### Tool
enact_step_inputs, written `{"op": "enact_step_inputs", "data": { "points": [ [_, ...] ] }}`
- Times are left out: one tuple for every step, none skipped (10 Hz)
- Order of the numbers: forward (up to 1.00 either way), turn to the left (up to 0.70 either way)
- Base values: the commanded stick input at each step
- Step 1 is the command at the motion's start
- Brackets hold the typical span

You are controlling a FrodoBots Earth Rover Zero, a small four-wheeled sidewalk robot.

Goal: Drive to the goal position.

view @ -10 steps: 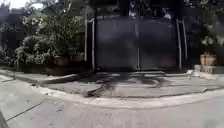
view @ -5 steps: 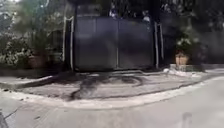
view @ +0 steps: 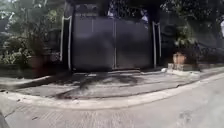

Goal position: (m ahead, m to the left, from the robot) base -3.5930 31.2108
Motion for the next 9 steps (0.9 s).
{"op": "enact_step_inputs", "data": {
  "points": [
    [0.0, 0.7],
    [0.0, 0.7],
    [0.0, 0.7],
    [0.0, 0.7],
    [0.0, 0.7],
    [0.0, 0.7],
    [0.0, 0.7],
    [0.0, 0.7],
    [0.0, 0.7]
  ]
}}
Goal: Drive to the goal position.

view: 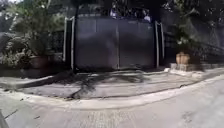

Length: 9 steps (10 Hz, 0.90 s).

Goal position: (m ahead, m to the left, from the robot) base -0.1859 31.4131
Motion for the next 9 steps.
{"op": "enact_step_inputs", "data": {
  "points": [
    [0.0, 0.7],
    [0.0, 0.7],
    [0.0, 0.7],
    [0.0, 0.7],
    [0.0, 0.7],
    [0.0, 0.7],
    [0.0, 0.7],
    [0.0, 0.7],
    [0.0, 0.7]
  ]
}}
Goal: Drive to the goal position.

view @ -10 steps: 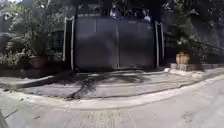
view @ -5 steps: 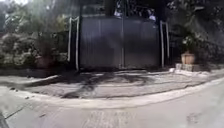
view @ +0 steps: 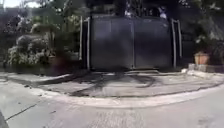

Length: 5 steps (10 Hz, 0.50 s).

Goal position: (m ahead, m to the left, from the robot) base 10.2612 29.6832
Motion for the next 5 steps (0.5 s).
{"op": "enact_step_inputs", "data": {
  "points": [
    [0.0, 0.7],
    [0.0, 0.7],
    [0.0, 0.7],
    [0.0, 0.7],
    [0.0, 0.7]
  ]
}}
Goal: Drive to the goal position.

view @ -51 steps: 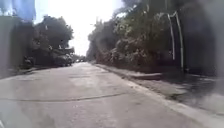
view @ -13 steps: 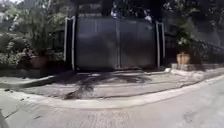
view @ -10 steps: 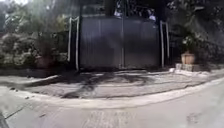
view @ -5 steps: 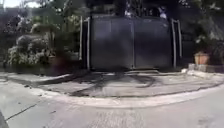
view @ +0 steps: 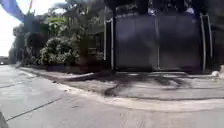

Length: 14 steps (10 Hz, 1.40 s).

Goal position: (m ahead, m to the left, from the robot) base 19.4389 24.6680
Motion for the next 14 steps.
{"op": "enact_step_inputs", "data": {
  "points": [
    [0.0, 0.7],
    [0.0, 0.7],
    [0.0, 0.7],
    [0.0, 0.7],
    [0.0, 0.7],
    [0.0, 0.7],
    [0.0, 0.32],
    [0.0, 0.0],
    [0.0, 0.0],
    [0.0, 0.0],
    [0.0, 0.0],
    [0.0, 0.0],
    [0.0, 0.0],
    [0.0, 0.0]
  ]
}}
